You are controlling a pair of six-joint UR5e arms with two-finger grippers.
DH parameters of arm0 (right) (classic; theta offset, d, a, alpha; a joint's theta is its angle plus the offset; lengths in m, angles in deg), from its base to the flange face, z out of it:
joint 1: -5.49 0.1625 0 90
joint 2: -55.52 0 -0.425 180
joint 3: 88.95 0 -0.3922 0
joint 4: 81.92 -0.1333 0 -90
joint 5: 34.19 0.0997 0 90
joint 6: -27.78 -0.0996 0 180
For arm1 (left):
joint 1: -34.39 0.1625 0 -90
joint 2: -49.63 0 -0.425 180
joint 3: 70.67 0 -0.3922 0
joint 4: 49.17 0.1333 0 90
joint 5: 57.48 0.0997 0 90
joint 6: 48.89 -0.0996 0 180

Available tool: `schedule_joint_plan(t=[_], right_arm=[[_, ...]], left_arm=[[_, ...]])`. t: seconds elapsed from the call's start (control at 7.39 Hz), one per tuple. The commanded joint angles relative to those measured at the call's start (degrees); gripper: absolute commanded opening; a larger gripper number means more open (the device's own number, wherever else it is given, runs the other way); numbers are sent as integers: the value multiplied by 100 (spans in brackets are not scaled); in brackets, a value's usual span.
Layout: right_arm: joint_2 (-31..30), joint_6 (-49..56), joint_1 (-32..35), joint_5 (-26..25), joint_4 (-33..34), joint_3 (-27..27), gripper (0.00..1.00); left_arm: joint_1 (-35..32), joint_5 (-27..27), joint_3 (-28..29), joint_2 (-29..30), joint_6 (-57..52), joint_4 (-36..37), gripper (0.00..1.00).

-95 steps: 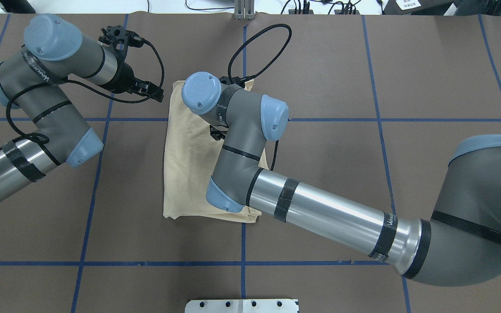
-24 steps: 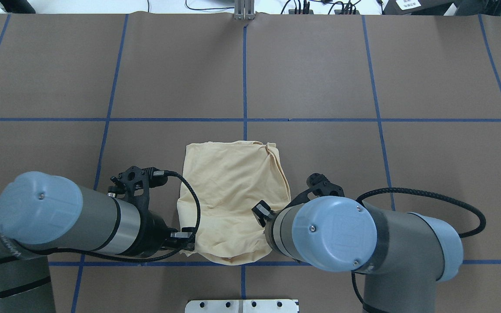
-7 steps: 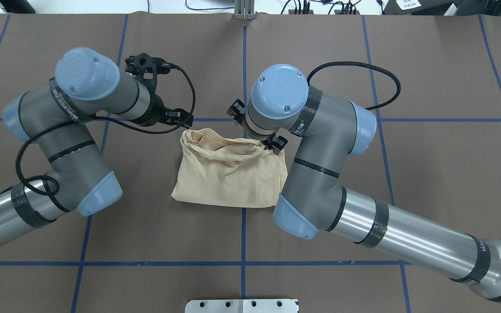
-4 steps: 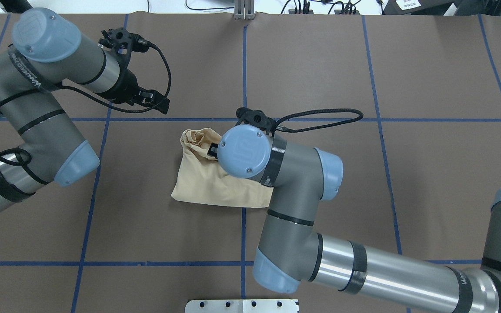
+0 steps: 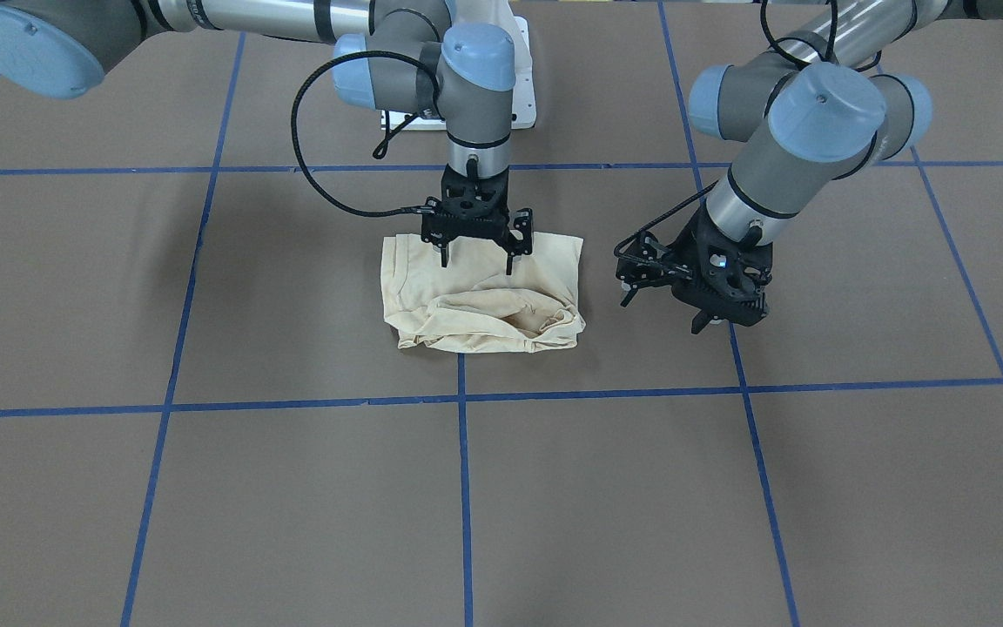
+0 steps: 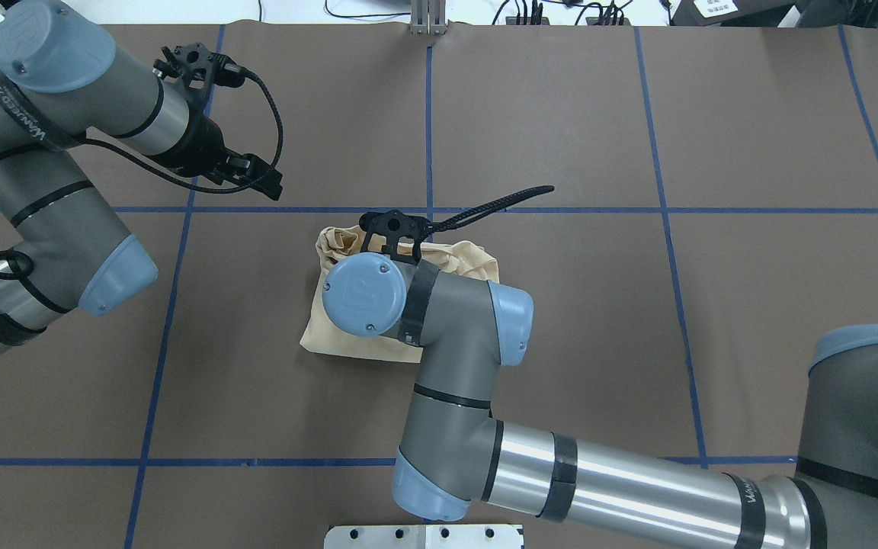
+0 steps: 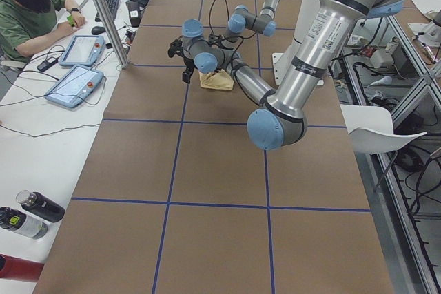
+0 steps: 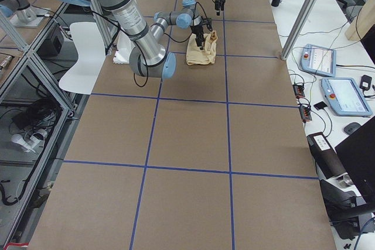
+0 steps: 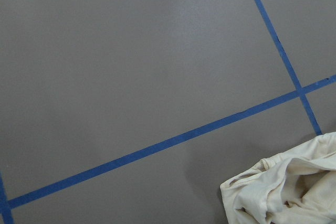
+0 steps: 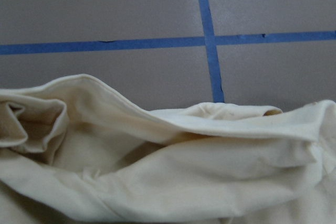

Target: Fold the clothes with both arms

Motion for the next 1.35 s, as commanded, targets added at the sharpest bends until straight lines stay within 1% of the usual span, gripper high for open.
schedule_joint_plan(t=[0.0,0.14,0.27,0.41,0.54,0.68,0.81,0.95,1.08,1.22], right_arm=[[59,642,364,-42,-30,132,100],[59,688,471,-120,-178,402,100],[59,698,594,-208,-702,744,100],[67,715,812,-200,-1003,861,100],[259,837,1050,-122,-1015,862,100],[409,847,1165,279,-998,844,100],[401,804,1158,535,-902,757,100],[358,803,1149,782,-135,417,100],[340,803,1088,1063,873,-30,100],[235,795,1009,1213,1275,-261,100]], left_arm=[[-3,-6,0,-3,-3,-1,100],[-3,-6,0,-3,-3,-1,100],[-3,3,0,-3,-3,-1,100],[5,3,0,-3,-3,-10,100],[5,3,0,-3,-3,-10,100],[5,3,0,-3,-3,-10,100],[5,3,17,-3,-3,-10,100],[5,12,26,-3,-3,-10,100],[14,12,35,-3,15,-19,100],[14,12,44,-3,15,-19,100]])
